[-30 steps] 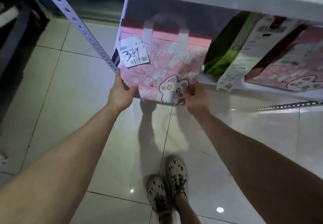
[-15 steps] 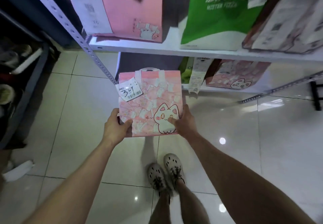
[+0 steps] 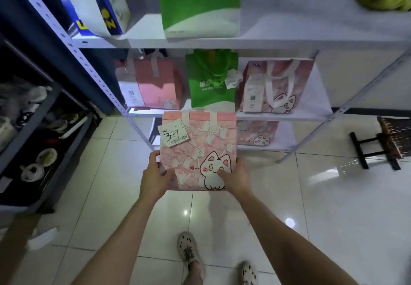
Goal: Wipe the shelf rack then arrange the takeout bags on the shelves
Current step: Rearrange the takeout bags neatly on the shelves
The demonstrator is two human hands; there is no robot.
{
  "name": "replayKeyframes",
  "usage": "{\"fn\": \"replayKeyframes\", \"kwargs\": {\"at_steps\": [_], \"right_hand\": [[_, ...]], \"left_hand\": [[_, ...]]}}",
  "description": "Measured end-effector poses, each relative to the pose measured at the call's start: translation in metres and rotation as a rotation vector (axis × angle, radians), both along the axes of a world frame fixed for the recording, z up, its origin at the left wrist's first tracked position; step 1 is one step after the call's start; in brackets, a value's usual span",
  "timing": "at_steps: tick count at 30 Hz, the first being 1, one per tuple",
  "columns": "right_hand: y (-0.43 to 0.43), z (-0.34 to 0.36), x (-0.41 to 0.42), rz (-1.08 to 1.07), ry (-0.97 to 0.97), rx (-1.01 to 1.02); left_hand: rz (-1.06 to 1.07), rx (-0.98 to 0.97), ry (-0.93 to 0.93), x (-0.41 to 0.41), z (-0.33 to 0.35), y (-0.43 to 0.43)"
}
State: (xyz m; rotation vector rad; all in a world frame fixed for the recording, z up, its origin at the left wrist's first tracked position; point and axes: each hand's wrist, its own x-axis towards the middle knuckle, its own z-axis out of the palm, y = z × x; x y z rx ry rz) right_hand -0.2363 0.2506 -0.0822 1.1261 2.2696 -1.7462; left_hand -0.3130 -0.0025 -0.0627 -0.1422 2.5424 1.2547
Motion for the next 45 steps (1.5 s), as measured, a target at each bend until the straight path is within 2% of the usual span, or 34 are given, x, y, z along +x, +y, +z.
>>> {"fn": "replayKeyframes", "kwargs": {"at_steps": [7, 12, 18, 24, 30, 34, 41, 45], "right_hand": [[0.131, 0.102, 0.044, -0.039, 0.141, 0.169], [0.211, 0.171, 0.045, -0.113, 0.313, 0.265], [0.28, 0.242, -0.008, -0.177, 0.483, 0.329], [0.329, 0.279, -0.085, -0.204, 0.525, 0.317], [0.362, 0.304, -0.138, -0.246, 0.599, 0.338], [0.371, 0.303, -0.162, -0.192, 0.614, 0.375], [0.38, 0.237, -0.174, -0.065, 0.455, 0.323], [0.392, 0.233, -0.184, -0.044, 0.429, 0.307]], "left_hand": [[-0.104, 0.113, 0.181, 0.029, 0.079, 0.136], [-0.179, 0.225, 0.369, 0.011, 0.148, 0.224], [-0.246, 0.234, 0.574, -0.046, 0.224, 0.295], [-0.321, 0.249, 0.561, -0.12, 0.261, 0.349], [-0.324, 0.29, 0.613, -0.189, 0.284, 0.384], [-0.314, 0.253, 0.643, -0.217, 0.28, 0.398], [-0.267, 0.109, 0.592, -0.223, 0.221, 0.402], [-0.283, 0.109, 0.579, -0.228, 0.224, 0.405]]}}
